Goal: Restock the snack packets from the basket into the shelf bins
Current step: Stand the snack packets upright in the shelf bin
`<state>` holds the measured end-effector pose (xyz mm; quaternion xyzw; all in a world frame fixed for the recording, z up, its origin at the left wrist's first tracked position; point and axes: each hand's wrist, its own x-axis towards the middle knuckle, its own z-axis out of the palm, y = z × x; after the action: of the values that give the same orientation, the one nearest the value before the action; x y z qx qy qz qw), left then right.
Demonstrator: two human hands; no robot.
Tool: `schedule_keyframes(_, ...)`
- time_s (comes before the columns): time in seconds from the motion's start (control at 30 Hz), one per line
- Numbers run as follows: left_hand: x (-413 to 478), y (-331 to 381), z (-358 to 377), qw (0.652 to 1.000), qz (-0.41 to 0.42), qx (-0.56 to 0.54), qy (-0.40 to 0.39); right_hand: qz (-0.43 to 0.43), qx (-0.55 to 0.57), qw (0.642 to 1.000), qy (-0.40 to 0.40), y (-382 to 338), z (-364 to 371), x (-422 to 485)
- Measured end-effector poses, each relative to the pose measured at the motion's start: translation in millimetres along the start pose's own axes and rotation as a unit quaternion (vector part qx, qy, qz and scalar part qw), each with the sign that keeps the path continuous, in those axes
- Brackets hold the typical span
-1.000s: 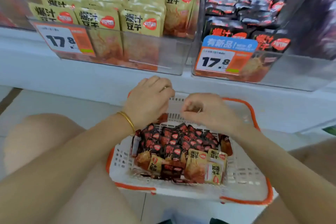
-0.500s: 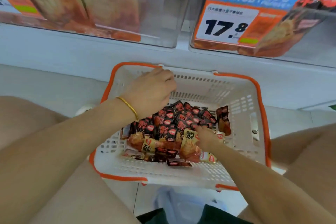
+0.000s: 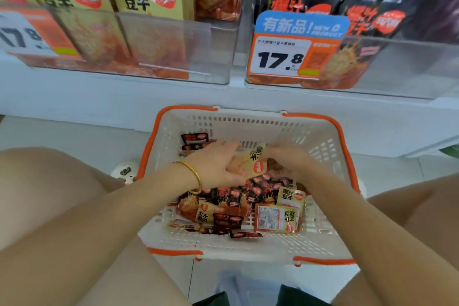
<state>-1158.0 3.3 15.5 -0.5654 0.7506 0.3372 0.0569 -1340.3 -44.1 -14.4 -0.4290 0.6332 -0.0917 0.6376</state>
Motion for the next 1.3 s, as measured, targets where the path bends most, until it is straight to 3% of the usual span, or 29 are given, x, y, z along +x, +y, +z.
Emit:
schedule_keyframes(0.1, -2, 9, 7, 0.999, -0.005, -0.004, 0.045, -0.013, 0.142, 0.988, -0.064, -25, 7, -31)
schedule_keyframes(0.17, -6, 11, 0, 0.992, 0.014, -0.051, 0.112, -0.037, 0.157, 0.984, -0.074, -38, 8, -50)
schedule_keyframes(0.2, -10, 11, -8, 0.986, 0.012, -0.102, 0.134, -0.071, 0.113, 0.990, -0.048, -42, 6, -57)
schedule_keyframes(0.27, -21, 9, -28, 0.969, 0.001, -0.197, 0.151, -0.171, -0.080, 0.980, 0.055, -50, -2, -69)
schedule_keyframes(0.33, -34, 7, -44, 0.958, 0.008, -0.251, 0.142, -0.276, -0.245, 0.918, 0.143, -59, -8, -80)
schedule_keyframes(0.4, -45, 4, -54, 0.950, 0.020, -0.286, 0.121, -0.334, -0.275, 0.893, 0.127, -68, -10, -90)
schedule_keyframes(0.53, -60, 8, -69, 0.928, 0.043, -0.352, 0.110, -0.387, -0.273, 0.881, 0.012, -94, -3, -111)
schedule_keyframes(0.67, -72, 16, -87, 0.913, 0.101, -0.380, 0.110, -0.409, -0.303, 0.861, 0.012, -115, 1, -122)
schedule_keyframes(0.77, -78, 21, -98, 0.890, 0.118, -0.405, 0.173, -0.413, -0.224, 0.882, 0.004, -126, 5, -131)
schedule_keyframes(0.83, -80, 24, -106, 0.841, 0.095, -0.492, 0.203, -0.414, -0.107, 0.903, -0.041, -136, 7, -139)
schedule_keyframes(0.93, -85, 30, -123, 0.762, 0.086, -0.622, 0.160, -0.406, 0.004, 0.904, -0.138, -156, 8, -149)
schedule_keyframes(1.0, -88, 32, -133, 0.745, 0.069, -0.649, 0.140, -0.409, 0.000, 0.894, -0.182, -170, 8, -152)
schedule_keyframes(1.07, -89, 32, -143, 0.740, 0.072, -0.659, 0.115, -0.472, -0.095, 0.868, -0.123, -183, 9, -153)
schedule_keyframes(1.13, -94, 29, -155, 0.724, 0.094, -0.680, 0.067, -0.542, -0.197, 0.817, 0.001, -199, 7, -152)
schedule_keyframes(1.2, -99, 25, -169, 0.723, 0.102, -0.680, 0.066, -0.570, -0.202, 0.791, 0.089, -215, 4, -149)
schedule_keyframes(1.23, -100, 23, -176, 0.731, 0.092, -0.668, 0.105, -0.574, -0.166, 0.795, 0.103, -222, 2, -149)
schedule_keyframes(1.3, -98, 18, -188, 0.734, 0.063, -0.627, 0.254, -0.571, -0.100, 0.807, 0.116, -235, -3, -144)
